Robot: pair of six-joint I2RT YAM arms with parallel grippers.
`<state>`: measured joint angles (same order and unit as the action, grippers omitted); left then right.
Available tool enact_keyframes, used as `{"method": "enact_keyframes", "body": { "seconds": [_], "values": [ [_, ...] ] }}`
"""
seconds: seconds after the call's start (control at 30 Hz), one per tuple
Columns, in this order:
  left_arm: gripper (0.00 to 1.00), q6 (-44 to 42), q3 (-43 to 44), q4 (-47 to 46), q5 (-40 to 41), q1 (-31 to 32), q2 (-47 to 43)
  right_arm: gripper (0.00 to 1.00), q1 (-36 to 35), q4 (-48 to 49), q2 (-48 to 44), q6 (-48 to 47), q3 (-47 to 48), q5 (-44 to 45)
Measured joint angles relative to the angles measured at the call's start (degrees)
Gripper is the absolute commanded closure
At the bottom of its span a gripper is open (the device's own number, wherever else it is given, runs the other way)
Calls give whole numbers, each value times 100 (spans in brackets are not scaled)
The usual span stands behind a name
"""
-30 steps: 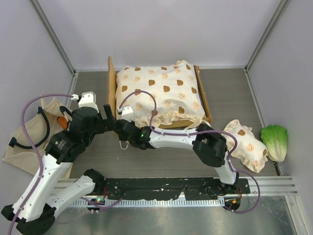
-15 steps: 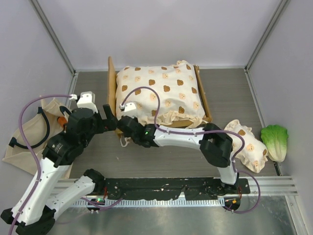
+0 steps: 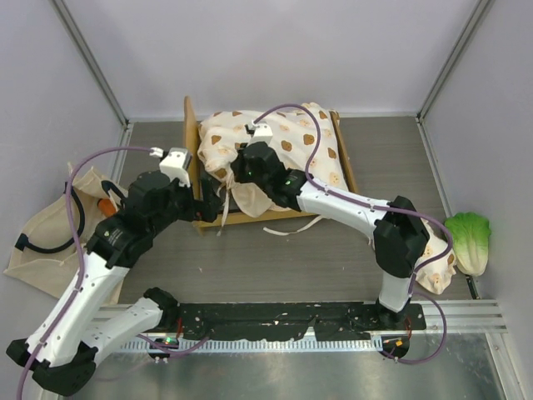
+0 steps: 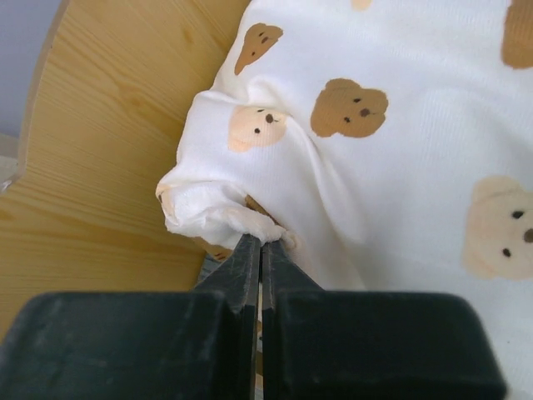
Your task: Set up the pet bed
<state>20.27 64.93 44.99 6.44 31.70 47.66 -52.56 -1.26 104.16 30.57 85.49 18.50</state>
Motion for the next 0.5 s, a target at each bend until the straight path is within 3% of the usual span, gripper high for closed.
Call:
{"method": "enact_keyframes", "body": {
  "seconds": [0.07, 0.13, 0.5],
  "values": [
    [4, -76, -20, -181, -188, 0, 192, 99, 131, 28, 9, 24, -22, -153],
    [16, -122, -74, -350, -358, 0, 492, 99, 219, 98, 11, 50, -70, -343],
    [22, 79, -1086, -1366, -645, 4, 1545, 99, 461, 280, 11, 122, -380, -957]
  ]
}}
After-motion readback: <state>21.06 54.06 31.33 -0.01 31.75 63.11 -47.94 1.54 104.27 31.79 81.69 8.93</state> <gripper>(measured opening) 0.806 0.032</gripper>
